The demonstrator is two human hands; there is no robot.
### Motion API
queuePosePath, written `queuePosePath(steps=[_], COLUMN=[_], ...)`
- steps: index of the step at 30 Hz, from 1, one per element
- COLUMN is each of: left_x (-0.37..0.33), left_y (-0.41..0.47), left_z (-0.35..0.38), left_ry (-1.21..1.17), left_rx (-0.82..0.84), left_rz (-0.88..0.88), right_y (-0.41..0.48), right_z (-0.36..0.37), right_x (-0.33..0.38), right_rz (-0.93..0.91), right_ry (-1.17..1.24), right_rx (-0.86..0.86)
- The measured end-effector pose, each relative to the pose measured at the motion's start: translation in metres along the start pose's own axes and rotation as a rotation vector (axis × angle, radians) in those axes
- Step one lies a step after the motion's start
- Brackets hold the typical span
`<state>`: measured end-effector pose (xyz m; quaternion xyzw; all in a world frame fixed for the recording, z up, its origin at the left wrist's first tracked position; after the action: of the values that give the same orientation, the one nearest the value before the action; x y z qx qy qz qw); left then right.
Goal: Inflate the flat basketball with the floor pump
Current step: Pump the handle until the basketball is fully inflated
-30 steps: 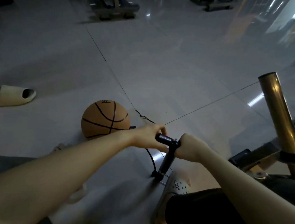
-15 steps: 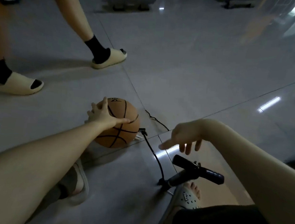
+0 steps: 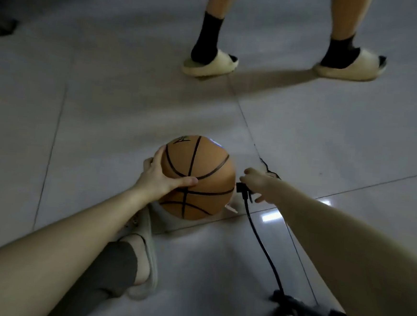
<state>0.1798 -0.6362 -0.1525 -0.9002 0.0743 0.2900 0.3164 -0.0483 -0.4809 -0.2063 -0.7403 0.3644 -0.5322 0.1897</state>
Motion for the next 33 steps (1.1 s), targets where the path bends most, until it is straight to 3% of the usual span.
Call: queuePosePath(steps=[5, 13, 23, 33], left_x=[0.004, 0.017, 0.013, 0.017], left_y=[0.004, -0.001, 0.009, 0.012], left_z=[0.000, 0.014, 0.013, 0.008], left_ry=[-0.026, -0.125, -0.192, -0.188], left_rx=[0.066, 0.109, 0.162, 0.193], left_rz=[-0.032, -0.100, -0.065, -0.074], right_y=[0.012, -0.005, 0.005, -0.003], right_z=[0.018, 0.011, 0.016, 0.018], right_x=[-0.012, -0.036, -0.030, -0.028], right_rz=[0.016, -0.009, -0.087, -0.051], right_ry=[0.239, 0.391, 0.392, 0.490], right_rx=[-0.032, -0.054, -0.162, -0.122])
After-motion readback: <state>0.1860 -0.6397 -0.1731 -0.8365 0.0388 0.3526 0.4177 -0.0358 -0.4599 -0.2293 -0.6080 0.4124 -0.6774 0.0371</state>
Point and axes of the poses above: each hand's wrist, its own y-axis towards the middle knuckle, its own z-axis out of the palm, x = y × z, the point moved 5 cm from there along y, towards the middle knuckle, and after that the axes turned 11 degrees about -z, right-handed, at the moved point
